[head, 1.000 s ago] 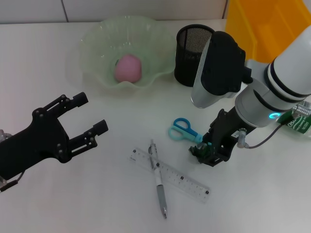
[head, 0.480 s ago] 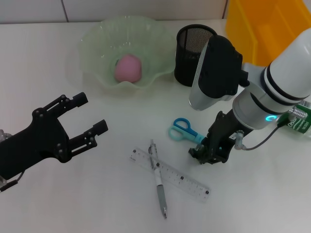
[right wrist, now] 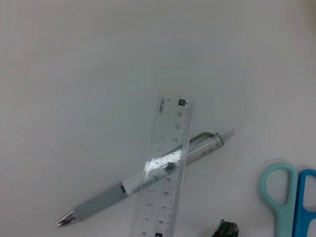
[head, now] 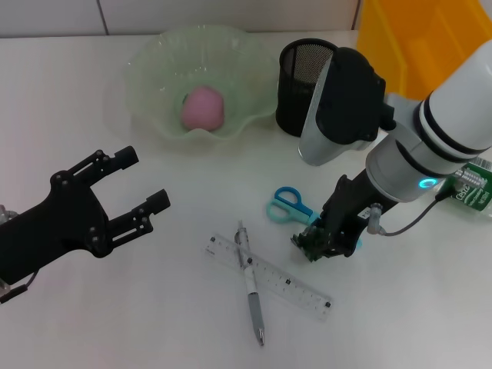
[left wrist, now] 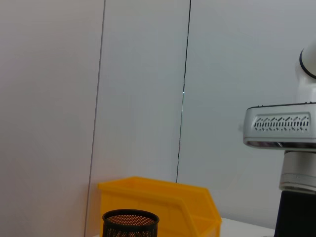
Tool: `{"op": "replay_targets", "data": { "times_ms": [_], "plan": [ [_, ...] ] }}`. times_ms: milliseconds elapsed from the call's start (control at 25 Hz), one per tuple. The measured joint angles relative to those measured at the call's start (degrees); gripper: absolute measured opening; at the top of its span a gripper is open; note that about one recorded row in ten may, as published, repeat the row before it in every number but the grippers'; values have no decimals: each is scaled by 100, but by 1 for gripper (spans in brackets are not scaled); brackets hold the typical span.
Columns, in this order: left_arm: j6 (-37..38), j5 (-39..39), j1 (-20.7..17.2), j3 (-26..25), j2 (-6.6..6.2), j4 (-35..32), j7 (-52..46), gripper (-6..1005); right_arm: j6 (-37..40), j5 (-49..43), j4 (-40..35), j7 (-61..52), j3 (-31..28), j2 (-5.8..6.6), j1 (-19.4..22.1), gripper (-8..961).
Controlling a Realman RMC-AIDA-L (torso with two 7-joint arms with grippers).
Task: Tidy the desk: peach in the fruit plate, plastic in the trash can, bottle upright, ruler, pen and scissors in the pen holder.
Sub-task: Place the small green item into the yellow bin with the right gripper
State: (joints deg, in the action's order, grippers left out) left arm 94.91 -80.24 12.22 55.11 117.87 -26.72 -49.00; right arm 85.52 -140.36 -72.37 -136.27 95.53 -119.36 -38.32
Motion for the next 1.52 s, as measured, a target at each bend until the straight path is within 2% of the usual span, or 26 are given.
{"op": "replay_targets", "data": {
  "times_ms": [160, 440, 560, 600, 680, 720, 760, 800, 960, 1000, 1120, 1200, 1400, 1520],
  "plan": [
    [1, 0, 0, 0, -4, 0, -8, 794, 86, 23, -113, 28, -217, 1, 16, 269],
    [2, 0, 1, 0, -18, -2, -15, 794, 261, 21, -554, 41, -984, 6, 88, 294],
    [1, 0, 7, 0, -19, -5, -41, 794, 270, -46, -922, 44, -1755, 25, 124, 305],
    [2, 0, 14, 0, -20, -5, -51, 794, 232, -121, -1132, 74, -2402, 53, 110, 308],
    [2, 0, 18, 0, -23, -4, -53, 794, 113, -241, -1248, 201, -3084, 102, 64, 315],
    [2, 0, 24, 0, -25, 0, -55, 794, 26, -285, -1268, 282, -3379, 125, 49, 319],
    [2, 0, 24, 0, -25, 0, -55, 794, 26, -285, -1268, 282, -3379, 125, 49, 323],
    [1, -1, 25, 0, -26, 0, -56, 794, -239, -318, -1251, 432, -3773, 179, 58, 326],
    [2, -1, 26, 0, -27, 0, -56, 795, -845, -355, -1092, 572, -4091, 255, 177, 340],
    [2, -1, 27, 0, -27, 0, -56, 795, -1297, -381, -860, 619, -4160, 292, 243, 344],
    [1, -1, 31, 0, -27, 0, -57, 795, -1728, -389, -470, 651, -4180, 313, 264, 355],
    [1, -1, 47, 0, -27, 0, -60, 795, -2271, -386, 197, 768, -4150, 314, 191, 362],
    [7, -1, 61, 0, -27, 0, -66, 795, -2718, -446, 904, 799, -4127, 256, 50, 380],
    [23, -1, 62, 0, -27, 0, -70, 795, -2703, -462, 977, 764, -4124, 242, 16, 390]
  ]
}}
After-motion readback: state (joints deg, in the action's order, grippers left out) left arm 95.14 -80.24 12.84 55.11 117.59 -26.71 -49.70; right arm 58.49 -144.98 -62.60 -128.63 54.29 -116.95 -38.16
